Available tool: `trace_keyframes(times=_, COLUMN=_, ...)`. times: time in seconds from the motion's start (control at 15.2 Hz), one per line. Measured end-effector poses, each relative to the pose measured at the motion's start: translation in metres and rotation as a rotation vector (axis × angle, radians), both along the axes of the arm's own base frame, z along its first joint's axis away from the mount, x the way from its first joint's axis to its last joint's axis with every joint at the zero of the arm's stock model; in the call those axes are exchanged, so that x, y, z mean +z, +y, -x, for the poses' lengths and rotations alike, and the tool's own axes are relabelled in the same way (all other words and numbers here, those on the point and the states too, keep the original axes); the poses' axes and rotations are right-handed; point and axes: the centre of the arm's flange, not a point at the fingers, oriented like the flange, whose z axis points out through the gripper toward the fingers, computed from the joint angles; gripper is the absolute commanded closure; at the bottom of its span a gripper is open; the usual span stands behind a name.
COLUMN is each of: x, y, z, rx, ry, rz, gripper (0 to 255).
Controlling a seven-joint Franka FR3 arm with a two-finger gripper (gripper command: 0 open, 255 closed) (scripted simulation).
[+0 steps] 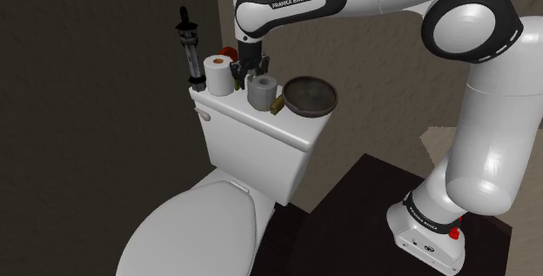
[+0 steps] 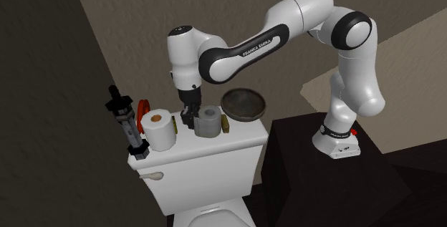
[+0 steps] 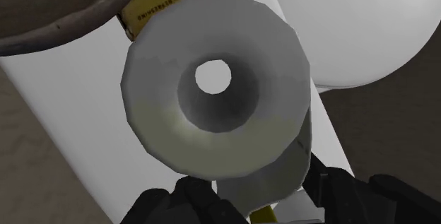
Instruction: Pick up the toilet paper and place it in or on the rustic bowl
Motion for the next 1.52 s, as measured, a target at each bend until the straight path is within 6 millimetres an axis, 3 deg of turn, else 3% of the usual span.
trace_keyframes(times=0.66, x=0.004, y=0.001, z=0.0, rx=0.001, ry=-0.002, rz=-0.001, gripper=255)
trace_keyframes(times=1.52, x=0.068, y=0.001, z=0.0, rx=0.0, ry=0.001, rz=0.0, gripper=255)
